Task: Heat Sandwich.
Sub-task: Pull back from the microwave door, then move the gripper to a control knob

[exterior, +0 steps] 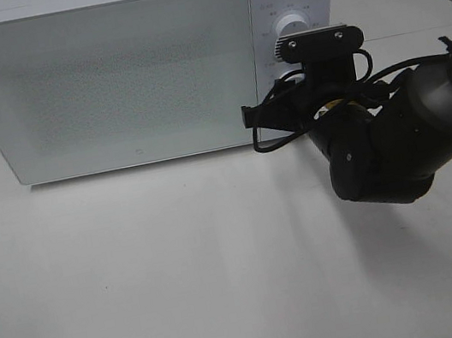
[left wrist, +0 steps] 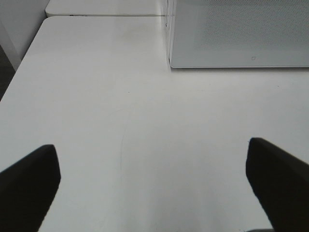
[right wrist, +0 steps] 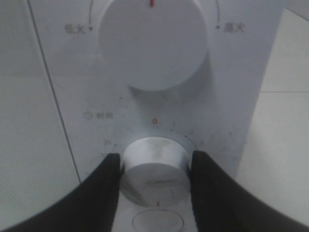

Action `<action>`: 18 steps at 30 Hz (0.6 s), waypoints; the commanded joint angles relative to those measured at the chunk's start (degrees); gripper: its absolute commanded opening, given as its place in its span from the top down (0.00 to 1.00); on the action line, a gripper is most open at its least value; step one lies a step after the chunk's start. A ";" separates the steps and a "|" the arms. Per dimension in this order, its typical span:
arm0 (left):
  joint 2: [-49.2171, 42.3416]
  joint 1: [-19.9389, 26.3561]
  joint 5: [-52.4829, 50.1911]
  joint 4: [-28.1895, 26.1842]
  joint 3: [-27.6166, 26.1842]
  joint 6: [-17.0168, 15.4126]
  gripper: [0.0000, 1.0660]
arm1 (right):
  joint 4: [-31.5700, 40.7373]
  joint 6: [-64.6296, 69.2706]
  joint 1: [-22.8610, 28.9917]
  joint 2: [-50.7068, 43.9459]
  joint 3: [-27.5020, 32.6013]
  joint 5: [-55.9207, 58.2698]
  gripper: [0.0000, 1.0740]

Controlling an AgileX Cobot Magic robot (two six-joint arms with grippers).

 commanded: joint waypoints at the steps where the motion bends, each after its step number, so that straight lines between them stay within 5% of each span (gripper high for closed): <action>1: -1.55 0.23 -0.34 -0.11 0.29 0.06 0.03 | -1.09 8.14 0.23 -0.34 -0.52 -3.84 0.89; 18: -1.55 0.23 -0.34 -0.11 0.29 0.06 0.03 | -1.32 44.52 0.17 -0.34 -0.52 -6.53 0.89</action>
